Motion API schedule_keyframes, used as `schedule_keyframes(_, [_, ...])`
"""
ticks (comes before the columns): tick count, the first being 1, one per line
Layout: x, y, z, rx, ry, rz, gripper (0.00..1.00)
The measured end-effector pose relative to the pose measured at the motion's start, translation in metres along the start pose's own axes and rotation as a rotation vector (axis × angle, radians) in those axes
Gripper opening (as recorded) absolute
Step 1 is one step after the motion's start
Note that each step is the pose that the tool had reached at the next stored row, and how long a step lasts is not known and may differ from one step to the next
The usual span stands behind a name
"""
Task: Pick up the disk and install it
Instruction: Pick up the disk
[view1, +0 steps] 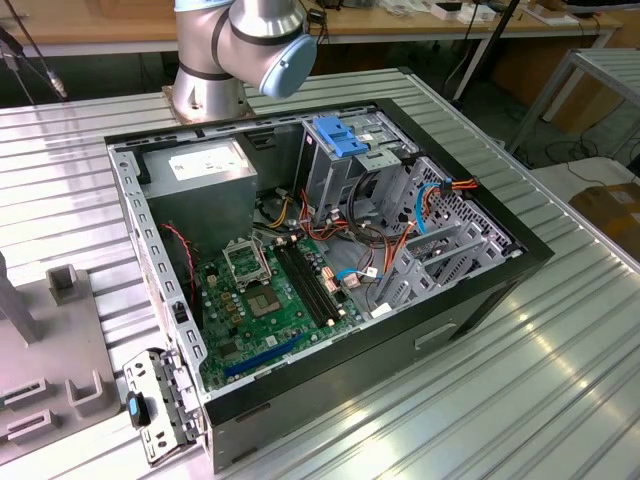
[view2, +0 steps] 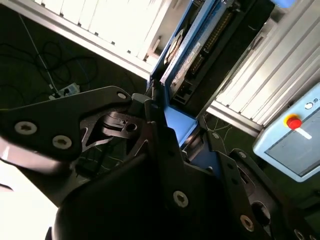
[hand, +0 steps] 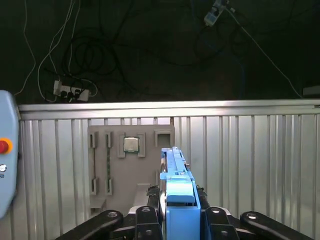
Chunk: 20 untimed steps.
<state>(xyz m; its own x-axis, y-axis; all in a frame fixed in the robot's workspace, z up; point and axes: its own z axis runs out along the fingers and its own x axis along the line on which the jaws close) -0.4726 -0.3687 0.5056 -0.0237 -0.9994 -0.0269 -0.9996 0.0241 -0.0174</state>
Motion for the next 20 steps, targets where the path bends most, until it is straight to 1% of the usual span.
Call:
schedule_keyframes(1, [-0.0001, -0.0001, -0.0039, 0.0000, 0.0000, 0.000, 0.37])
schedule_keyframes(2, [-0.0002, -0.0022, -0.0038, 0.0000, -0.0001, 0.000, 0.37])
schedule_keyframes(4, [-0.0006, -0.0197, -0.0034, -0.0001, -0.0001, 0.000, 0.37])
schedule_keyframes(7, [-0.0010, -0.0397, -0.0029, 0.0000, -0.0001, 0.000, 0.37])
schedule_keyframes(9, [-0.0012, -0.0476, -0.0027, -0.0001, -0.0001, 0.000, 0.37])
schedule_keyframes(13, [-0.0015, -0.0589, -0.0023, 0.0000, -0.0001, 0.000, 0.37])
schedule_keyframes(15, [-0.0017, -0.0690, -0.0020, 0.0000, -0.0001, 0.000, 0.37])
schedule_keyframes(17, [-0.0019, -0.0759, -0.0018, -0.0001, -0.0001, 0.000, 0.37])
schedule_keyframes(19, [-0.0022, -0.0914, -0.0012, 0.0000, -0.0001, 0.000, 0.37])
schedule_keyframes(20, [-0.0024, -0.0967, -0.0011, -0.0001, 0.0000, 0.000, 0.37])
